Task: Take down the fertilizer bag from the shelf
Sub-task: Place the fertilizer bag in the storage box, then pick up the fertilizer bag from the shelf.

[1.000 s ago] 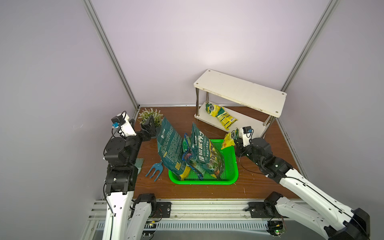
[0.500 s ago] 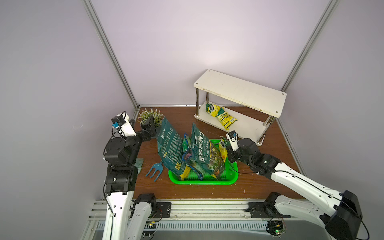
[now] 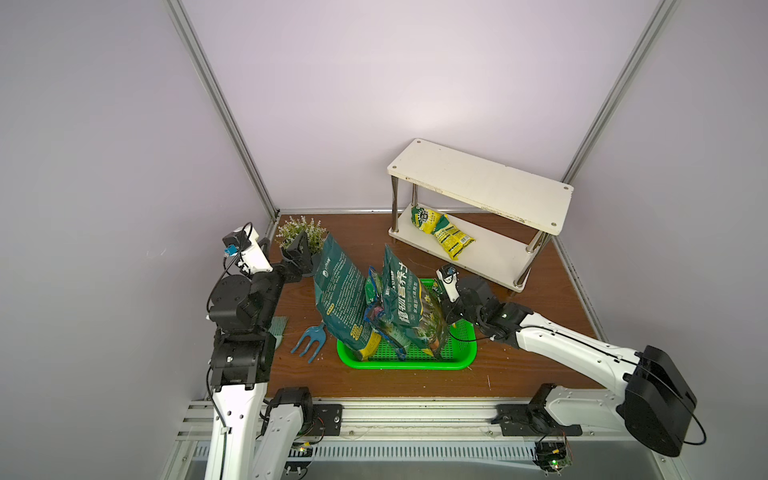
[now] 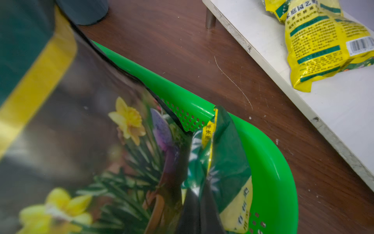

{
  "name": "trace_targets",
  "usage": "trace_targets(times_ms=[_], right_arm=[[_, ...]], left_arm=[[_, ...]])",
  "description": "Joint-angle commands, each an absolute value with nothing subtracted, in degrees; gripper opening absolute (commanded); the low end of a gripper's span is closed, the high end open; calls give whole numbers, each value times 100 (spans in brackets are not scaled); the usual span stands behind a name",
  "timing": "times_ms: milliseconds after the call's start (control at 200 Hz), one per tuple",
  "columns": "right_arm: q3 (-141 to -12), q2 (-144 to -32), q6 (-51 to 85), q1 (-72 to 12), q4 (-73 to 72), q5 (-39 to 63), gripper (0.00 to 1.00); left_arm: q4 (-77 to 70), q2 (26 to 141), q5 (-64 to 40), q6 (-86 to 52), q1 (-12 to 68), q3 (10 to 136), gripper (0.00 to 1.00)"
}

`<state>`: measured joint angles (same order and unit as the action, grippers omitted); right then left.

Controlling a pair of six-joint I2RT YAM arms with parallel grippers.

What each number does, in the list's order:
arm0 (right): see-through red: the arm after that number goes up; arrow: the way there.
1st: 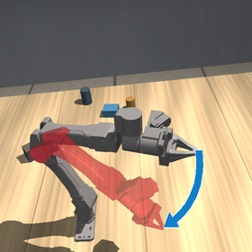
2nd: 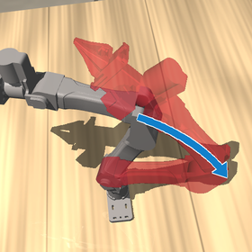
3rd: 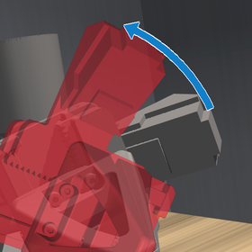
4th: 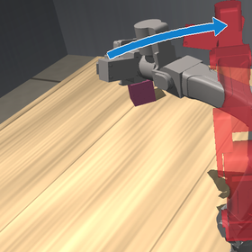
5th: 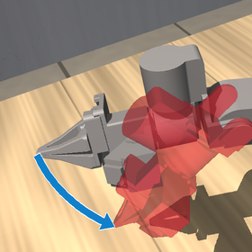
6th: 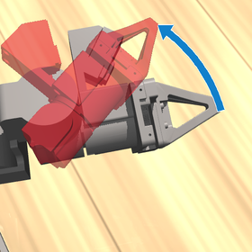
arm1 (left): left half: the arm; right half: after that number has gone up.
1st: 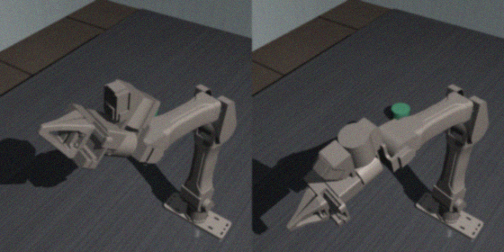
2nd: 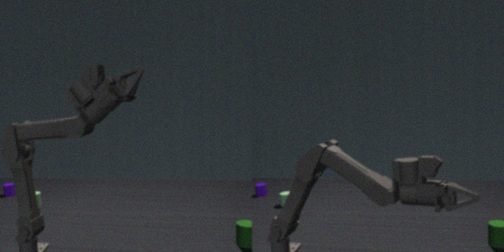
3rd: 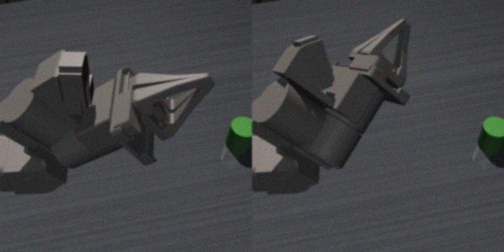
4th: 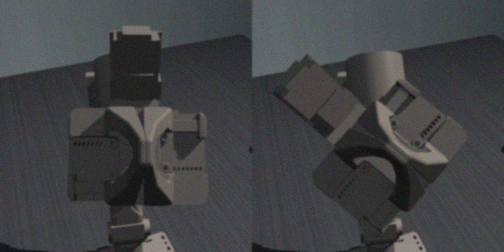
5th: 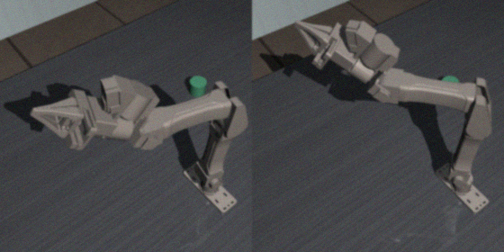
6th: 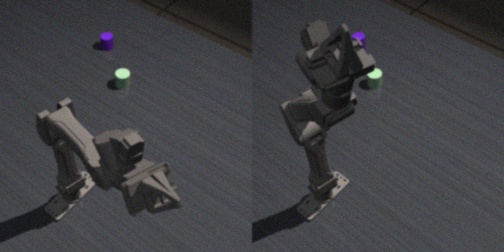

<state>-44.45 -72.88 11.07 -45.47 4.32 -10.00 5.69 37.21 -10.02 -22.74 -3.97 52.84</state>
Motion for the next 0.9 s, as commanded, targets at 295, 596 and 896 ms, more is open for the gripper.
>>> trace_targets(times_ms=[295,596,896], right_arm=[[-4316,-6659,1435,-4819,-153,-1094,49],[-4191,-5483,2052,-4625,-83,-2825,74],[-4681,-7559,2472,-2473,-1091,-907,79]], left_arm=[[387,3676,-1089,-2338,-497,5228,100],[378,3667,-1107,-2339,-507,5217,100],[402,3789,-1378,-2448,-503,5216,100]])
